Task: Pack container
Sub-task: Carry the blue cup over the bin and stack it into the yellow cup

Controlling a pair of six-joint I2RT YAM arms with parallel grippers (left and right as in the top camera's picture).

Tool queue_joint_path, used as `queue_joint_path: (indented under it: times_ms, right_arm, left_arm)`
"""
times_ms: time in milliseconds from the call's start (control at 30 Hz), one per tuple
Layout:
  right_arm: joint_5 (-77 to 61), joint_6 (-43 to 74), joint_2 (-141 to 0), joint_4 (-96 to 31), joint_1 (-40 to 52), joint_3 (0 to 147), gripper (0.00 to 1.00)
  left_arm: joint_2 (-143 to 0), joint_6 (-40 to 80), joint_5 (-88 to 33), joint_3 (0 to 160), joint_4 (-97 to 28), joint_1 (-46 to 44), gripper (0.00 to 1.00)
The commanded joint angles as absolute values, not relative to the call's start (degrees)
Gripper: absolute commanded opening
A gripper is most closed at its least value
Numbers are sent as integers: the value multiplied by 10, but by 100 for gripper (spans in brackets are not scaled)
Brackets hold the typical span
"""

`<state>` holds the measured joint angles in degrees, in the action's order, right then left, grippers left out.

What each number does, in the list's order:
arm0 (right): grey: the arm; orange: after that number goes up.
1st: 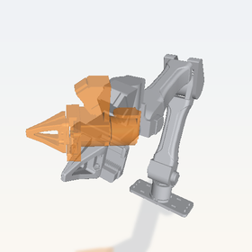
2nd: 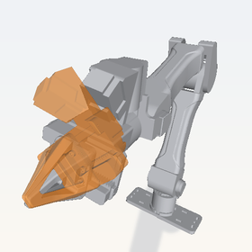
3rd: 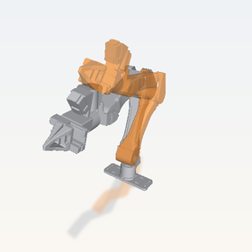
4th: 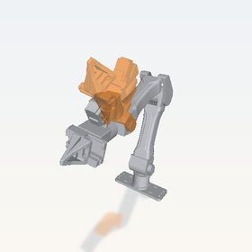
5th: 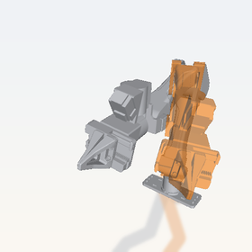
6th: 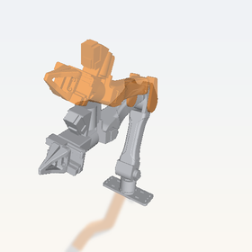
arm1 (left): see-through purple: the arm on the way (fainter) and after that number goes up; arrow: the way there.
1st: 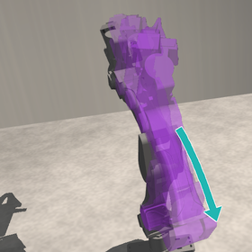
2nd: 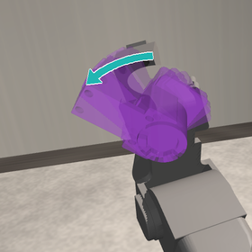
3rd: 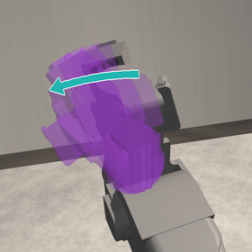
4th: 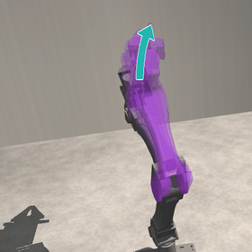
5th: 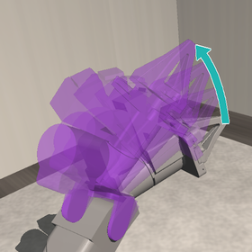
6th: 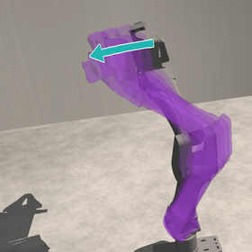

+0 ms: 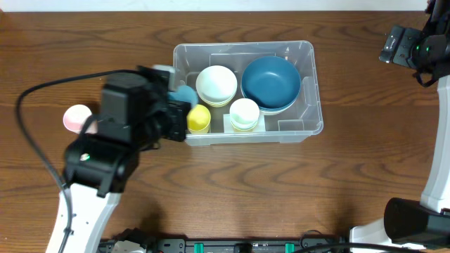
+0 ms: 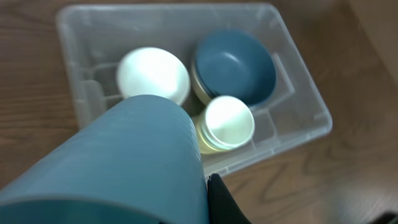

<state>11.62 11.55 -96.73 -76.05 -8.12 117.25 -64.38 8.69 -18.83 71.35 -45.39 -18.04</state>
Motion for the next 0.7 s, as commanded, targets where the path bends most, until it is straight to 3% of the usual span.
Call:
queue_joint_path:
  times_ms: [0,567,600,633,667]
  right_arm:
    - [120,122,-967,-761,-82,1173,99]
    - [120,122,-967,-761,-82,1173,99]
    - [120,122,-967,-761,-82,1173,99]
    - [120,122,-967,-761,-82,1173,99]
    - [120,122,-967,-761,-82,1173,99]
  left_arm:
    - [-687,75,-130,715,-452,-219,6]
    - [-910,93,-51,715,-453,-243,7]
    - [-912,93,-47,715,-453,-243,11]
    - [-914,93,-43,715,-453,-243,23]
    - [-914,93,-37,715,-453,-243,45]
